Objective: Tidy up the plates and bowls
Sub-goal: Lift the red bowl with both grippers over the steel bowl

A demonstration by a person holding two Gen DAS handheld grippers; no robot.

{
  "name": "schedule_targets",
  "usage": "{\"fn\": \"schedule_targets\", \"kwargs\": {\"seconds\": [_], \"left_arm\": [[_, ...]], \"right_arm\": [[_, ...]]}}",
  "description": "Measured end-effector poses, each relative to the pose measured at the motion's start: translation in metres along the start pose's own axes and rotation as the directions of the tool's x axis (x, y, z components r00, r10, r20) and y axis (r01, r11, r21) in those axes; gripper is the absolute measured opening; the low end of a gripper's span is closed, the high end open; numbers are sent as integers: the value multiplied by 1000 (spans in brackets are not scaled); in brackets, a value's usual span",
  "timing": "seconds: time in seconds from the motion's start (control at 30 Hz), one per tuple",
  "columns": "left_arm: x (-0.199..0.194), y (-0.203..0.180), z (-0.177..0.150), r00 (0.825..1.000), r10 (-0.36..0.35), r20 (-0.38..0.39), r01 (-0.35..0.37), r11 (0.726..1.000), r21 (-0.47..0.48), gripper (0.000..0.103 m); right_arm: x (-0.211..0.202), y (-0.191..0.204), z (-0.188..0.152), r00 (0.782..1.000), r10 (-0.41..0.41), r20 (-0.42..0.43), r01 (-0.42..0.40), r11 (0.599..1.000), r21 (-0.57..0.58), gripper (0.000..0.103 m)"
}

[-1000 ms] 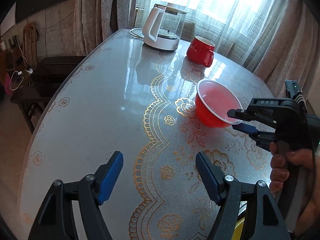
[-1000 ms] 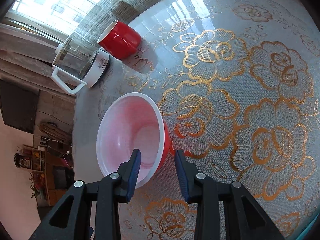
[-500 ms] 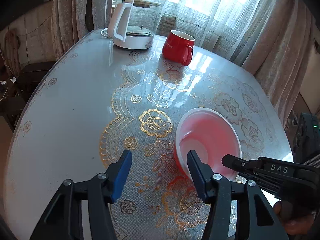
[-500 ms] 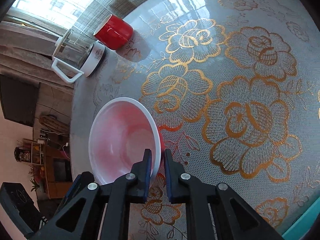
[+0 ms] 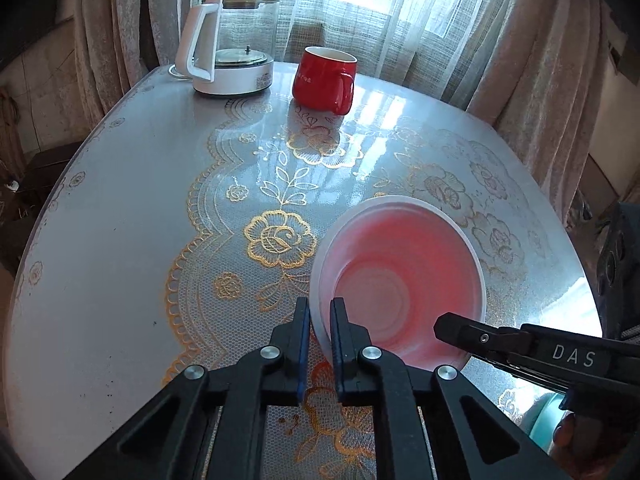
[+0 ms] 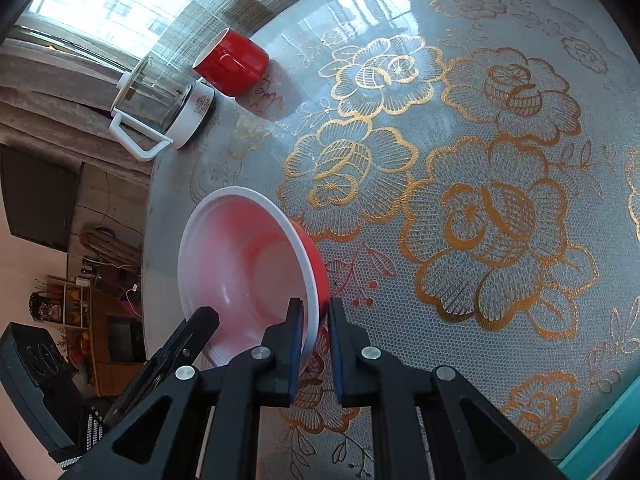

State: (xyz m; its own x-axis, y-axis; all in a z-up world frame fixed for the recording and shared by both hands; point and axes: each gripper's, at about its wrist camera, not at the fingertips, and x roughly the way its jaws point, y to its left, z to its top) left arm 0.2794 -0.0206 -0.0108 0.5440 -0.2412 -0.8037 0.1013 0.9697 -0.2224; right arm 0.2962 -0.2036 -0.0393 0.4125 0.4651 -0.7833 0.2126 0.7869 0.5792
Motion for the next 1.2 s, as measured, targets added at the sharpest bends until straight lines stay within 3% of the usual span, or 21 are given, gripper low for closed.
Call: {"fn": "schedule_targets", "kwargs": {"seconds": [0.37,0.6,0.87,1.2], "left_arm": [[-12,-5,-11,999,6,39,-7,1000,25,8],[-39,-14,-16,993,13,116,-21,998,64,8],[-75,-18,-32,981,-12,195,-2,998,71,8],[-131,-30,-71,956,-76,285,49,994,101,8]], "right_arm": [[-5,3,-9,1000,-22,22,22,1000,-13,12],[-21,17,-21,995,-57,76,63,995,-81,12],[-57,25,-44,989,-28,146,45,992,-116,12],[-102,12,-97,979,44,198,-18,991,-133,12]]}}
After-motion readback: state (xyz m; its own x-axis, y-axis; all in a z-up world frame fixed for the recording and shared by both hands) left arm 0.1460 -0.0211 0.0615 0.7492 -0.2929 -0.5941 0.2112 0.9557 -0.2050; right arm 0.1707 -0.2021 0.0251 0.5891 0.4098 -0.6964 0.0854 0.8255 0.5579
